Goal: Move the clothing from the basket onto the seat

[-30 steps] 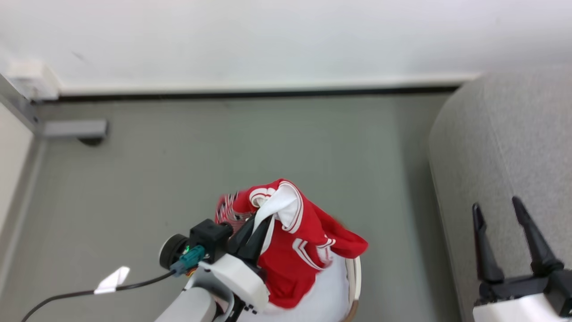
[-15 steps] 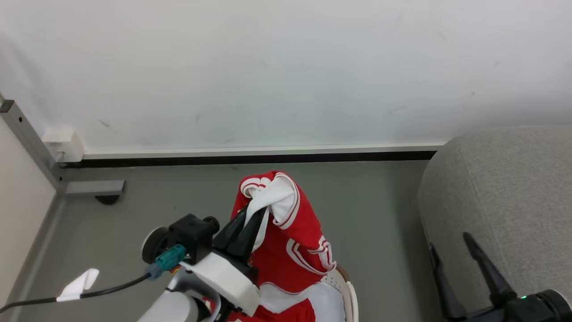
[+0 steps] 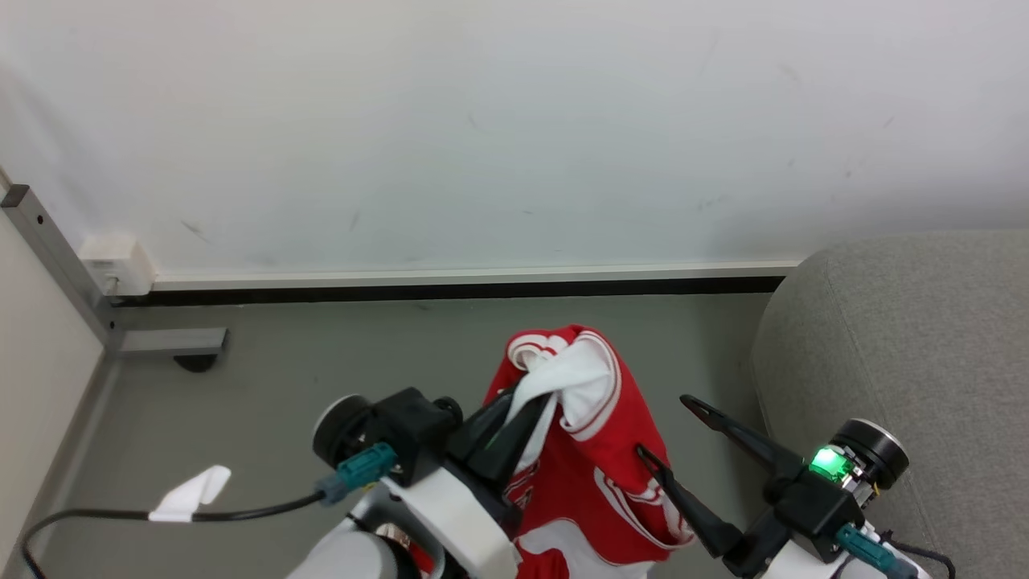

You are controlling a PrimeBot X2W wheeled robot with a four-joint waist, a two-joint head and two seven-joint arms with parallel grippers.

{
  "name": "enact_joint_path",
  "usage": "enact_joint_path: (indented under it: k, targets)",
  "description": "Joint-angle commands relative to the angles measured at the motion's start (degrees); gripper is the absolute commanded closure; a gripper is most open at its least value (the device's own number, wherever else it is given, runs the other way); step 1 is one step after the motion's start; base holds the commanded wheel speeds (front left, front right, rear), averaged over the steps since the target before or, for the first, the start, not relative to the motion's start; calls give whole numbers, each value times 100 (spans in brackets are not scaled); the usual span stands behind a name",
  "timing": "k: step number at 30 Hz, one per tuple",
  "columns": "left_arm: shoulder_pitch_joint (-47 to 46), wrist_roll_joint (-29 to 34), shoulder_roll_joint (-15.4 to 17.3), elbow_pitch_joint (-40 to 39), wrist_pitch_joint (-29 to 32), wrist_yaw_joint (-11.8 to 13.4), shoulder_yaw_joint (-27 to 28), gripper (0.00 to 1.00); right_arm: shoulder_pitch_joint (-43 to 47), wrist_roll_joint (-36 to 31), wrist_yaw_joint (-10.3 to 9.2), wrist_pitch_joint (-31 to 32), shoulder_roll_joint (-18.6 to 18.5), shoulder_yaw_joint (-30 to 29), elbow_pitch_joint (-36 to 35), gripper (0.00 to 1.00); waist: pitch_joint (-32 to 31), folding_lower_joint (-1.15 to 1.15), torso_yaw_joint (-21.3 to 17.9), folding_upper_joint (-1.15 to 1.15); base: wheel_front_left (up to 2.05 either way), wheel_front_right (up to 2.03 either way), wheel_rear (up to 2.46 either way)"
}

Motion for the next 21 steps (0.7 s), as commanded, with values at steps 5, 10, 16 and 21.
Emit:
enact_joint_path:
  k: [5, 10, 16, 21]
  targets:
    - [-205, -41, -278, -46, 94, -296, -366, 100, -865, 326, -12, 4, -101, 748, 736, 0, -44, 0, 153, 0, 0, 0, 0]
    - [-289, -197, -484, 4, 105, -538, -614, 100, -1195, 936, -12, 4, 140, 1277, 1409, 0, -97, 0, 285, 0, 0, 0, 0]
    - [-285, -188, -470, 235, 29, -484, -582, 100, -1395, 1751, -12, 4, 327, 1513, 1931, 100, -108, 0, 399, 0, 0, 0, 0]
    - [-212, -153, -378, 440, -144, -416, -491, 95, -1388, 2232, -12, 3, 321, 1270, 2039, 100, -69, 0, 406, 0, 0, 0, 0]
